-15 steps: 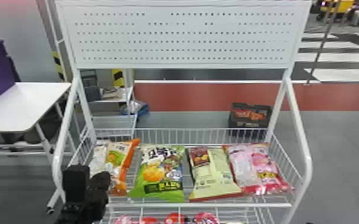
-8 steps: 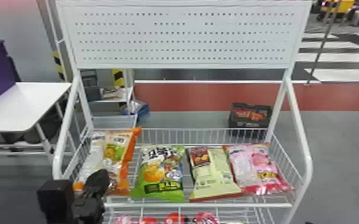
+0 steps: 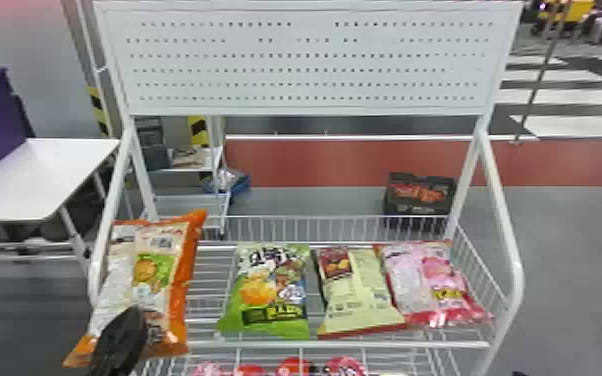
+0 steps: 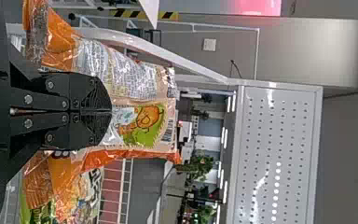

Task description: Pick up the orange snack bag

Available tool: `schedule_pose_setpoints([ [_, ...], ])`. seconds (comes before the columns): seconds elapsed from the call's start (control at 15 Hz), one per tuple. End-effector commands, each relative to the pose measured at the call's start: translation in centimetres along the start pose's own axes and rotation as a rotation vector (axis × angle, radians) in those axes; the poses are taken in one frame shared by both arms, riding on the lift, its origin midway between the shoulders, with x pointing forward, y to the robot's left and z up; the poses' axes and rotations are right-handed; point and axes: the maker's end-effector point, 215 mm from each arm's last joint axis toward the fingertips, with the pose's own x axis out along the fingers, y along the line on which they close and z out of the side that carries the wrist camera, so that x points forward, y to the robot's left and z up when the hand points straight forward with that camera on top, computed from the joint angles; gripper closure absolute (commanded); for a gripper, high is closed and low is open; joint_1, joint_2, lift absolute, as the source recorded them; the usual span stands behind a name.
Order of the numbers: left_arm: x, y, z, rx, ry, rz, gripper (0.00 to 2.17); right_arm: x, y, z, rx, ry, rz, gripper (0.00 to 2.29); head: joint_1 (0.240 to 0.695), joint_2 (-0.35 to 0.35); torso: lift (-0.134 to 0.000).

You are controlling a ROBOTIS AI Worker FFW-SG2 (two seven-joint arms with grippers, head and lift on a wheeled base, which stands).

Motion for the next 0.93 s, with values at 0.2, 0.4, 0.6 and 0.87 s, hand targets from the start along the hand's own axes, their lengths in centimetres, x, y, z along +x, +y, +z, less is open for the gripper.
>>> schedule_pose_setpoints([
  [0.2,-4.5,0.5,1.2,-0.022,-0.067,0.001,1.36,0.0,0.0,0.0,0.001,-0.001,0.0,0.14,0.499,0.0,0.0],
  [0.4,-6.8,1.6,1.6,-0.023,-0.095,0.015,1.36,0.0,-0.1,0.0,-0.001,-0.001,0.001,0.14,0.499,0.0,0.0],
  [0.6,-7.9,1.8,0.9,-0.01,-0.075,0.016,1.36,0.1,0.1,0.0,0.003,-0.001,0.002,0.14,0.499,0.0,0.0],
  [0.87,-9.2,2.0,0.5,0.002,-0.077,0.014,1.36,0.2,-0.1,-0.2,0.002,0.0,0.0,0.14,0.499,0.0,0.0],
])
